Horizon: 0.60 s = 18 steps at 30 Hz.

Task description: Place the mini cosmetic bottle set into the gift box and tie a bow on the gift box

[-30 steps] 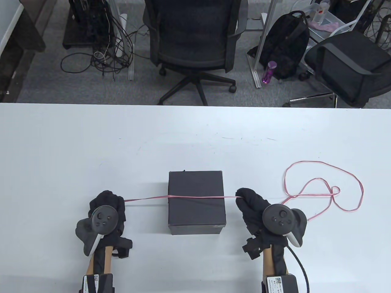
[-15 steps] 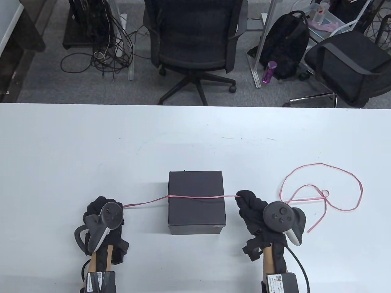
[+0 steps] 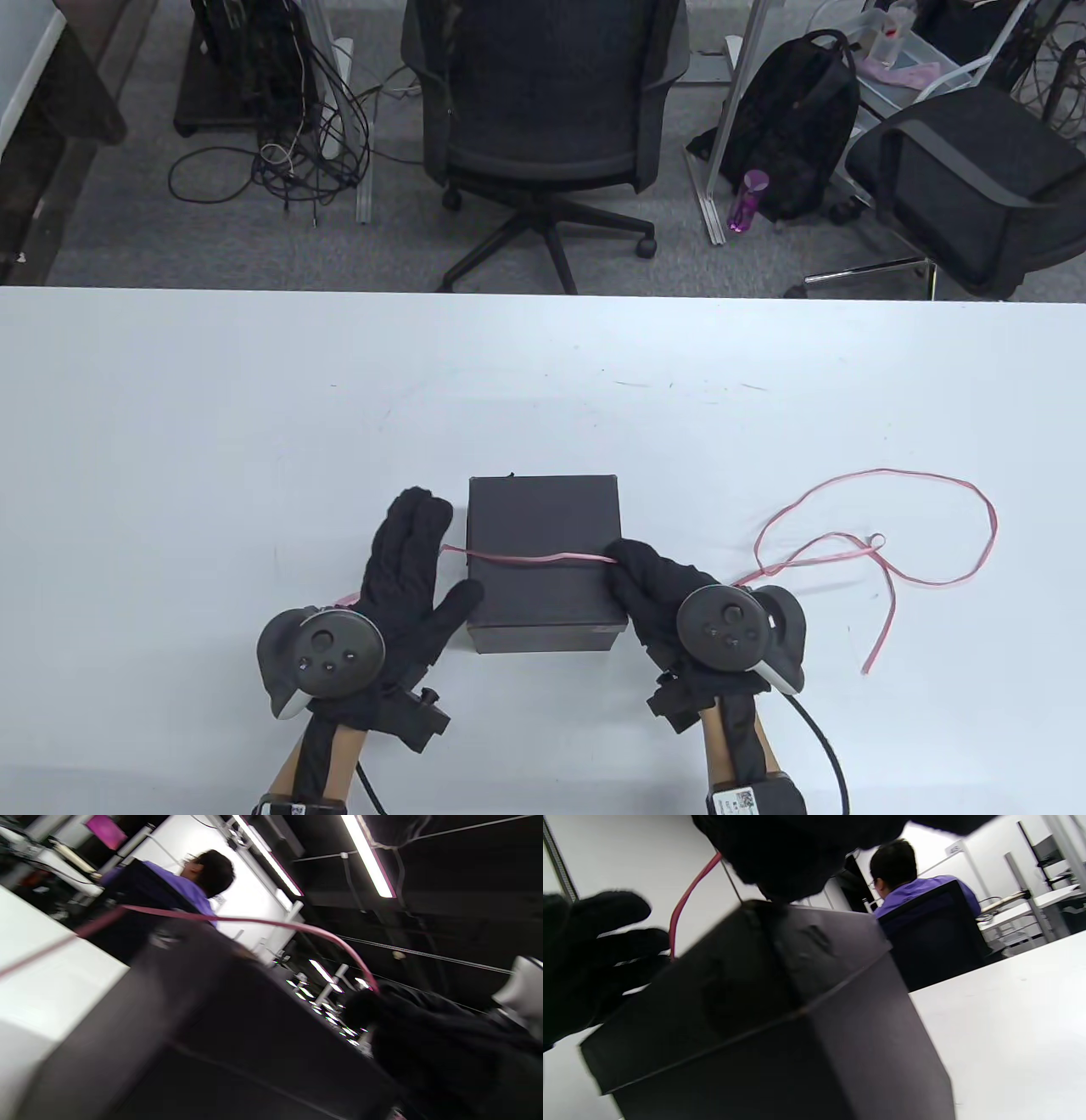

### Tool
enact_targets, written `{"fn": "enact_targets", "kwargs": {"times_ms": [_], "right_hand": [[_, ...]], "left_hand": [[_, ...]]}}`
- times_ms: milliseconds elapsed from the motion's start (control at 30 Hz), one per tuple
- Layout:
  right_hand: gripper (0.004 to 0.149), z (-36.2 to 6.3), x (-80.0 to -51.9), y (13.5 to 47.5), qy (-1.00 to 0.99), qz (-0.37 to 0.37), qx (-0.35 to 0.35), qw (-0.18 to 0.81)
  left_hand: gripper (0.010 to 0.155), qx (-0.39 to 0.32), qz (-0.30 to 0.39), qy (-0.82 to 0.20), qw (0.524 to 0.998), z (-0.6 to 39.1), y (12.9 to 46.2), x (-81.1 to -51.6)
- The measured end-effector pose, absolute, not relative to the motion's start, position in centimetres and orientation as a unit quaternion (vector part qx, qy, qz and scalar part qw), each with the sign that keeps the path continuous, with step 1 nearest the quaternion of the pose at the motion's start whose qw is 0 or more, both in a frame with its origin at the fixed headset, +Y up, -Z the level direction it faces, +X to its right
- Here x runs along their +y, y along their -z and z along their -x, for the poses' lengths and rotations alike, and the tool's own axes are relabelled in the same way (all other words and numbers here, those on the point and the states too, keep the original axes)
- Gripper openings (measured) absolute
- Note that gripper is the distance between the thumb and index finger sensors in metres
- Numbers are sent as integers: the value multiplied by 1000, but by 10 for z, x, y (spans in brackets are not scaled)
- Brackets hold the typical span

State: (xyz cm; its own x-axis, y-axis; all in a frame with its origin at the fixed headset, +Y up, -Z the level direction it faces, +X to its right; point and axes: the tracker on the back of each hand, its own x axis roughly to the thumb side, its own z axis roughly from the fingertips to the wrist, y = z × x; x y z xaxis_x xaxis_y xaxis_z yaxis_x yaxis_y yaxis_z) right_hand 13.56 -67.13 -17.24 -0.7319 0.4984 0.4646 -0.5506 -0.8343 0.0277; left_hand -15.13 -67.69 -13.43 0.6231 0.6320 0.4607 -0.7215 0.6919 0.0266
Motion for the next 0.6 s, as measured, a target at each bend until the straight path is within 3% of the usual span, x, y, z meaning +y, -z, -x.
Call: {"fn": "enact_targets", "kwargs": {"times_ms": [367,600], "right_hand": [[41,-101,-653,151,-890,-349,-19,294],[41,-103,-654,152,-887,-343,-22,309]], "left_hand": [[84,-277,-51,-311,907,122,129,-679],[55,-281,-45,-339,897,128,133,-681]]}}
